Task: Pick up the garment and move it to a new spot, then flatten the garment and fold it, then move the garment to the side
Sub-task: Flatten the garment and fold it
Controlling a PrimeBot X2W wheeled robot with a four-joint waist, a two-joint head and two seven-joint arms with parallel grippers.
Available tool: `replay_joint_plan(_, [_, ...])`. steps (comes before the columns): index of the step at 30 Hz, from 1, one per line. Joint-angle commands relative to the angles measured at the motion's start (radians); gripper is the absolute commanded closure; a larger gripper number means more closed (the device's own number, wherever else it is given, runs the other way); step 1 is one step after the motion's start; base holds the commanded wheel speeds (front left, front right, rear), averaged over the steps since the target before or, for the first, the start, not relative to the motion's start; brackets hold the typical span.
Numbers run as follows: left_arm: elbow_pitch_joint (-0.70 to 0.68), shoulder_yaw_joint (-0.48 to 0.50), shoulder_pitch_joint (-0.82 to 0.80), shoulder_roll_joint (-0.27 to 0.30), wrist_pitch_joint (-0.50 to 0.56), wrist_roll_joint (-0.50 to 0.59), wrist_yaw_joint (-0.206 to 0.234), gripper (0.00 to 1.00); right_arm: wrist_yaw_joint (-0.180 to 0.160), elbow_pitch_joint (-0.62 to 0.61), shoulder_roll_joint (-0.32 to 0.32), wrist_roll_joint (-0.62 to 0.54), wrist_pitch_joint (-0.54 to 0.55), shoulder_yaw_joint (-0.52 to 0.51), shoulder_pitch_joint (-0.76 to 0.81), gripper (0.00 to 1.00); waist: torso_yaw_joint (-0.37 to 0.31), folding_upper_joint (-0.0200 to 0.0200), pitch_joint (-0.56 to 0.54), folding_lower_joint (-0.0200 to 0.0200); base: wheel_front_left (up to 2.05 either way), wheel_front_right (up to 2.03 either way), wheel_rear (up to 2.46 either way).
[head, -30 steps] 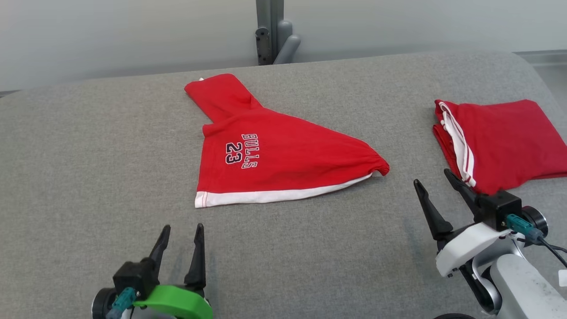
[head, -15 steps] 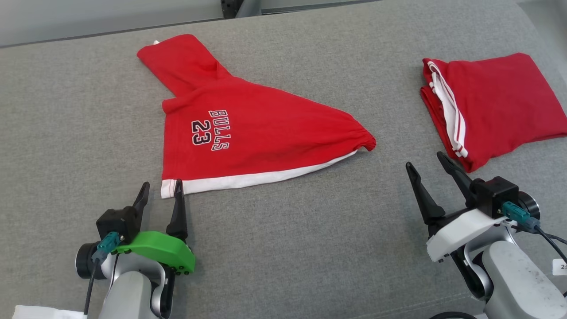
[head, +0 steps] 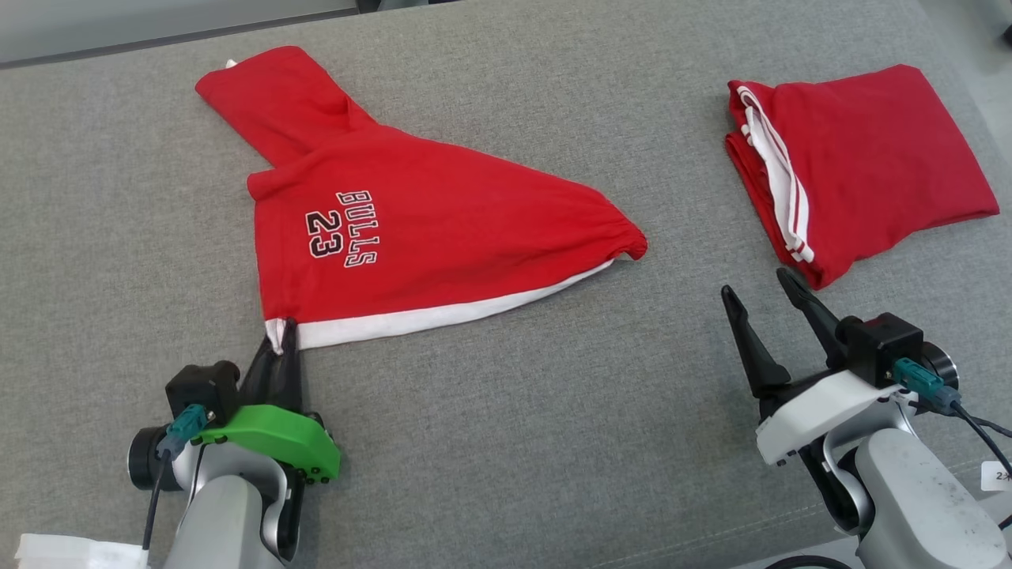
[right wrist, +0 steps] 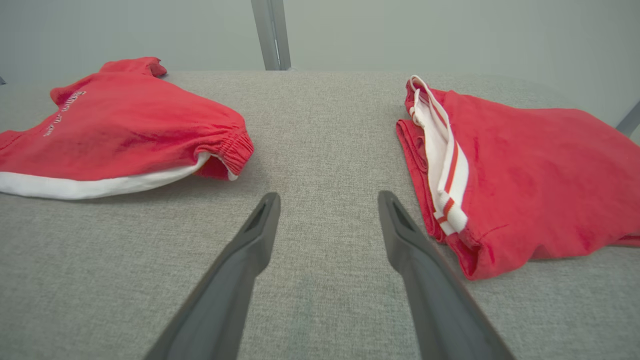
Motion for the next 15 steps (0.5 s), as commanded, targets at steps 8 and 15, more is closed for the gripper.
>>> replay_joint_plan(8, [-0.092,-0.007,0.04,0.003,0.0,0.01,-0.009,1.0,-0.002,0.01,0.0,0.009,-0.002,-0.016,0.023,0.0,0.025,-0.0001,-0.026,0.0,0.0,0.0,0.0])
replay_joint_plan(15, [-0.191,-0.066,0.135,0.004,0.0,-0.026,-0.007,1.0,-0.002,0.033,0.011,0.022,-0.002,-0.044,0.078,0.0,0.12,-0.0001,-0.093,0.0,0.0,0.0,0.0])
